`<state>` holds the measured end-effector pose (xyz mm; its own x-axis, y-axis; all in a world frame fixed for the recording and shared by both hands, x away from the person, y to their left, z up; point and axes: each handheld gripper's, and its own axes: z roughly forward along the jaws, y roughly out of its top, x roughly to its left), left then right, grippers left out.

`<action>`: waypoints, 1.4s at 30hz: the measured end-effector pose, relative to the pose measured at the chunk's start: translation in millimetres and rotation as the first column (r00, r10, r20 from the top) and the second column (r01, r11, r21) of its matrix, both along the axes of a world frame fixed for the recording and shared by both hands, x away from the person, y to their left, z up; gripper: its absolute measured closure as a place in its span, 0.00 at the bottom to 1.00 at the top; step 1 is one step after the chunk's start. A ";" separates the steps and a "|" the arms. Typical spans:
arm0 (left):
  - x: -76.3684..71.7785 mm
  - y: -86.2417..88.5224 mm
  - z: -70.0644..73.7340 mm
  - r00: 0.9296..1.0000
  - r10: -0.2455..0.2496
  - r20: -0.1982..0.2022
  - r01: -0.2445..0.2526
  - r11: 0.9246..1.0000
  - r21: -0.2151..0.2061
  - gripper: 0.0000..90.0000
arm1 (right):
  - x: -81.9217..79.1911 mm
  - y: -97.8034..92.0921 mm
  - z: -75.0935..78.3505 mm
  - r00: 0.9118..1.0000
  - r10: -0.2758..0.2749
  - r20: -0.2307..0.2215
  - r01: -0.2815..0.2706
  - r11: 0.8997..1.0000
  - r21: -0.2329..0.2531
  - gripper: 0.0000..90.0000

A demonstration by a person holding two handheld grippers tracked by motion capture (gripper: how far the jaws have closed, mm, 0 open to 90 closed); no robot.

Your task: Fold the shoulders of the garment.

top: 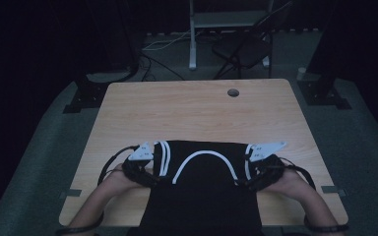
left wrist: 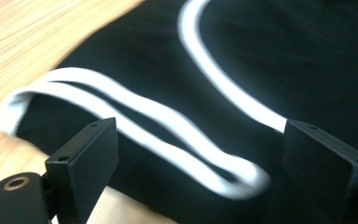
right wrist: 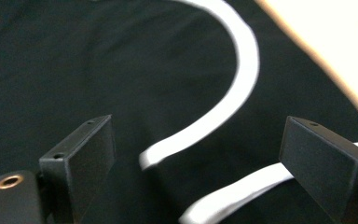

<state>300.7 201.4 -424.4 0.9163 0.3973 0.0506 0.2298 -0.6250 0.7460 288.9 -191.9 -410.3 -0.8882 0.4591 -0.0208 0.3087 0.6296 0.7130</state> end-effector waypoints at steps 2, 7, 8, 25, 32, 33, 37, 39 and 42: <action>-23.0 -2.6 2.0 0.998 -0.061 0.018 0.061 0.998 0.017 0.13 | -20.2 5.3 -0.7 1.000 0.020 -0.010 -0.020 1.000 0.000 0.12; -60.2 -6.4 -2.9 0.989 -0.149 0.012 0.147 0.985 0.086 0.13 | -57.7 9.0 -11.8 0.999 0.046 -0.022 -0.047 0.999 -0.006 0.12; -62.2 -6.6 -5.2 0.988 -0.152 0.011 0.150 0.983 0.105 0.13 | -62.0 8.7 -15.4 0.998 0.056 -0.033 -0.056 0.998 -0.007 0.12; -17.0 -4.5 -13.4 0.994 -0.085 -0.061 0.090 0.993 0.080 0.13 | -24.4 -1.2 -34.1 0.999 0.037 -0.026 -0.037 0.999 -0.001 0.11; 10.4 -8.4 -15.2 0.997 -0.057 -0.056 0.060 0.997 0.054 0.13 | 10.2 -6.7 -35.8 0.999 0.040 -0.015 -0.040 0.999 0.021 0.11; 13.4 -8.7 -15.5 0.997 -0.054 -0.055 0.057 0.997 0.052 0.13 | 13.8 -6.7 -35.8 0.999 0.042 -0.016 -0.041 0.999 0.022 0.11; 23.5 -9.0 -15.4 0.998 -0.042 -0.051 0.045 0.998 0.054 0.13 | 29.1 -8.7 -36.3 0.999 0.039 -0.016 -0.038 0.999 0.035 0.11; 26.6 -9.5 -15.4 0.998 -0.034 -0.052 0.037 0.998 0.054 0.13 | 35.5 -9.6 -36.4 0.999 0.034 -0.014 -0.034 0.999 0.036 0.11; 28.6 -10.7 -15.6 0.998 -0.028 -0.051 0.030 0.998 0.050 0.13 | 42.9 -11.0 -36.1 0.999 0.024 -0.024 -0.023 0.999 0.042 0.11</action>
<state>329.3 190.7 -440.0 0.9293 0.3687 0.0239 0.2474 -0.6690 0.7009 331.8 -202.9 -446.4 -0.8986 0.4383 0.0204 0.3123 0.6063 0.7313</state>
